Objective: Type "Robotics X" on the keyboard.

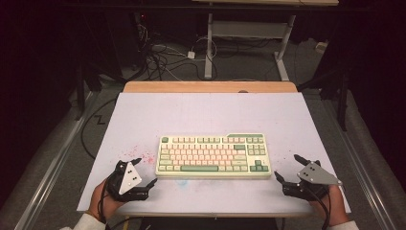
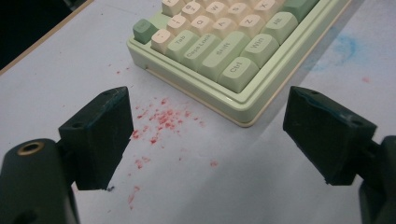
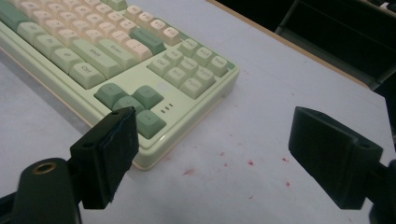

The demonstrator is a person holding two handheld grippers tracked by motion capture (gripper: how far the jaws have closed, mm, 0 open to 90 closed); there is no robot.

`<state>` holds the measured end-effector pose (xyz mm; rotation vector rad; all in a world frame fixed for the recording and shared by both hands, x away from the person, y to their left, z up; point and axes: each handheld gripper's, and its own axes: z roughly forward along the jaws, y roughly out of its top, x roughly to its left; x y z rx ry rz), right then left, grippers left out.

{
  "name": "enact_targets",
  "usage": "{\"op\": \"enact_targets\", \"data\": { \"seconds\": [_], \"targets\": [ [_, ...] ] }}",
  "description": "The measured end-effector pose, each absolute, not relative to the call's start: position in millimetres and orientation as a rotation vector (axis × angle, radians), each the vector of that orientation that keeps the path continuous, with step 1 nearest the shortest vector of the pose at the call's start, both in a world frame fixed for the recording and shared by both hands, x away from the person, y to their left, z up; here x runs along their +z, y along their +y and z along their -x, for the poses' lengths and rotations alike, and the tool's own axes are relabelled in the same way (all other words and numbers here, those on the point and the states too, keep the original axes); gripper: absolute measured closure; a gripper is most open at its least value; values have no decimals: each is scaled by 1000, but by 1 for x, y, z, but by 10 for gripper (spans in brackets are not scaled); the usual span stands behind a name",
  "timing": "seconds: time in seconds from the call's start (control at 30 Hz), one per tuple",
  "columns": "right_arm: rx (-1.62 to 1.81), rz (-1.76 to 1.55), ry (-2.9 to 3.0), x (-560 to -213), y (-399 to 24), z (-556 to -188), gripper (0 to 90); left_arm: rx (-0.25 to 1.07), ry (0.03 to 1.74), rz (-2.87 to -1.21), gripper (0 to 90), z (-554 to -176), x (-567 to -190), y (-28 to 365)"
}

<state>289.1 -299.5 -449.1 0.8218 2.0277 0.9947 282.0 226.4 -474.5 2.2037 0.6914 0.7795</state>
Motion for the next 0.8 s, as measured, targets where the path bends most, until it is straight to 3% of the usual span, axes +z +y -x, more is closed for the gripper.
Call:
{"op": "enact_targets", "data": {
  "seconds": [0.8],
  "targets": [
    [997,-808,2030,-448,-296,-286,167,768,676,-2223,157,-284,-477,224]
  ]
}}
